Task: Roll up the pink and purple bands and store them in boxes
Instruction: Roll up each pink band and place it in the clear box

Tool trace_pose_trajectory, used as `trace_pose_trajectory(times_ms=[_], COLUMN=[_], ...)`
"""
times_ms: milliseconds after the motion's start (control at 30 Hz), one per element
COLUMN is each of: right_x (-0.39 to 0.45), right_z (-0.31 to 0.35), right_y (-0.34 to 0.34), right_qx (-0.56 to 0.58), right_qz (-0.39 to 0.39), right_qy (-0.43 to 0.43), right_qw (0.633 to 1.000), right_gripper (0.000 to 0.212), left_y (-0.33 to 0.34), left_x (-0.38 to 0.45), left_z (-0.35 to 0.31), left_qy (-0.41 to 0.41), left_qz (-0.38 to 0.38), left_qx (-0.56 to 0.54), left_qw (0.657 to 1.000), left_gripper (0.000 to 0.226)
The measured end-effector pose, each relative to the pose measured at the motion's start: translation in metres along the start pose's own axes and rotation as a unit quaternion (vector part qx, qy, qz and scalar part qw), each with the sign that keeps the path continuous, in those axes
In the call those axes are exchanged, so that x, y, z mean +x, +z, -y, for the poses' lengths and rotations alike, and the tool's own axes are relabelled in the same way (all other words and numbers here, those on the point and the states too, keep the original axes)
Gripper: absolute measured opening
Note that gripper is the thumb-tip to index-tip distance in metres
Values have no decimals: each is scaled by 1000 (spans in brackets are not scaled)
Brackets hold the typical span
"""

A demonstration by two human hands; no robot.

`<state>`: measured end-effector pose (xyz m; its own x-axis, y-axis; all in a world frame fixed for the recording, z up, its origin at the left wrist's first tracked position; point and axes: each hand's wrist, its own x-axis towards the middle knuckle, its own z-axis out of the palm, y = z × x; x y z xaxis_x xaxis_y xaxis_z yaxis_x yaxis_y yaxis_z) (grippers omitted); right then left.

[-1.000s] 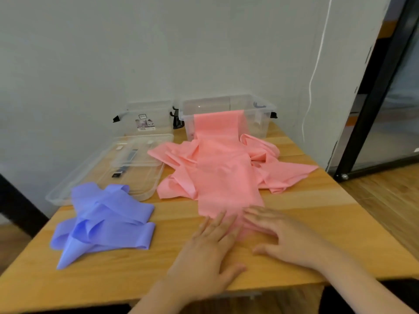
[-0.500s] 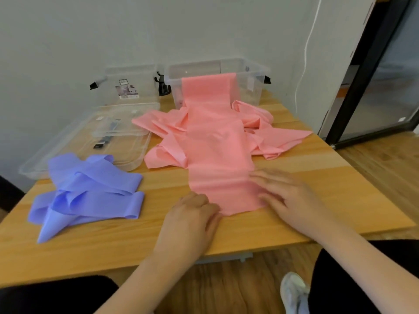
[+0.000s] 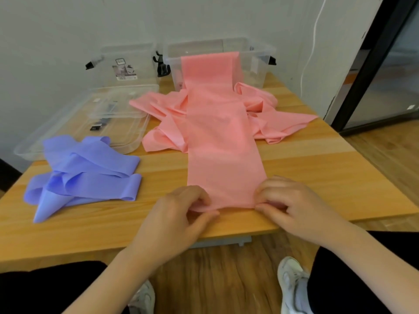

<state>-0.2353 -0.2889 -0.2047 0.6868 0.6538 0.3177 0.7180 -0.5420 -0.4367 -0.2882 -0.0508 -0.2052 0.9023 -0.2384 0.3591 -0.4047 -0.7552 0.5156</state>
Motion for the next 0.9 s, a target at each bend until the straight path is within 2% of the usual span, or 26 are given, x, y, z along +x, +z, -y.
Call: trace_pose_trajectory(times_ms=[100,200,267,333,400,467,567,633,667,733,833,900], right_x=[-4,-5,-3,-1,1,2,3,3,3,4,5,7], right_z=[0,2,3,2,2,1,-2,-4,-5,-4,-6,-4], right_y=[-4,-2,-1,-2,-5,-7,-8,-10,-11,-11,-8,-7], right_qx=[49,64,59,49,31,-6,-54,-65,-66,-68,-45,-6], right_qz=[-20,-48,-66,-77,-66,-47,-12,8,9,6,-10,-16], right_qy=[53,118,153,168,163,131,70,64,63,54,54,77], right_qw=[997,990,984,981,984,990,996,996,996,996,997,997], right_gripper=[13,18,18,28,34,32,6,29,33,26,16,11], left_y=[1,0,2,4,5,5,5,4,4,4,2,0], left_x=[0,3,5,6,8,10,8,6,5,6,9,11], left_z=[0,0,0,-2,-3,0,4,6,6,9,9,7], left_qy=[10,-34,-70,-91,-112,-122,-86,-53,-43,-23,-22,-57], left_qz=[2,-31,-55,-70,-77,-70,-57,-41,-29,-20,-28,-32], left_qx=[-8,-37,-42,-30,-27,-31,3,37,55,82,47,10], left_qw=[1000,998,995,993,990,990,995,997,997,996,998,998], left_gripper=[33,33,24,17,21,30,24,14,25,37,30,17])
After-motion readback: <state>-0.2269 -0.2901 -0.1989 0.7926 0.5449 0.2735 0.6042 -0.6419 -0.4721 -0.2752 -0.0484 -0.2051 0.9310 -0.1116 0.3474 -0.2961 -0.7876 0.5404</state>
